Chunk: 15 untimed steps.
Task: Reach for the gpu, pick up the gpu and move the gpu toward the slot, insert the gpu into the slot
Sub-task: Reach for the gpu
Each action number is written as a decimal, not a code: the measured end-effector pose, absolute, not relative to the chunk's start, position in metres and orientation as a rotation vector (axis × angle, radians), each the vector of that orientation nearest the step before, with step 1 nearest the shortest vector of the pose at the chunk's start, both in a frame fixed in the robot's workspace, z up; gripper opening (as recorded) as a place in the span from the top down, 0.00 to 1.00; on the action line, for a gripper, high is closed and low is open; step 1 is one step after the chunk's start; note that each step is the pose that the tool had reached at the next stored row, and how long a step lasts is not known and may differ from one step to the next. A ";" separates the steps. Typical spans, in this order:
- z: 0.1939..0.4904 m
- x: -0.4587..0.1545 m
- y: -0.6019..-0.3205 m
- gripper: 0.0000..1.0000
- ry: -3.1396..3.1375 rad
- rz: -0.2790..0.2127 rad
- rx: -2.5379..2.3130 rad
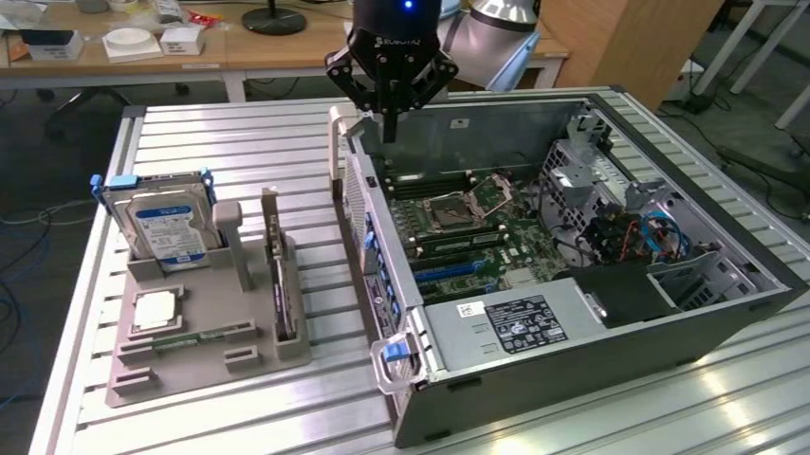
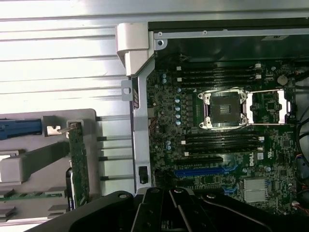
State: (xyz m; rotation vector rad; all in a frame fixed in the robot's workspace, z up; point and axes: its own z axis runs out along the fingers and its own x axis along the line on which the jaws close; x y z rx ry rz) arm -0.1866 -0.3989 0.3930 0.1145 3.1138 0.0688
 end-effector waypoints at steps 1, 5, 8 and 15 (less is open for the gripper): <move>0.393 -0.187 -0.399 0.90 3.114 0.069 0.114; 0.393 -0.190 -0.399 0.90 3.114 0.069 0.114; 0.393 -0.193 -0.399 0.90 3.114 0.069 0.115; 0.393 -0.203 -0.399 0.90 3.114 0.069 0.115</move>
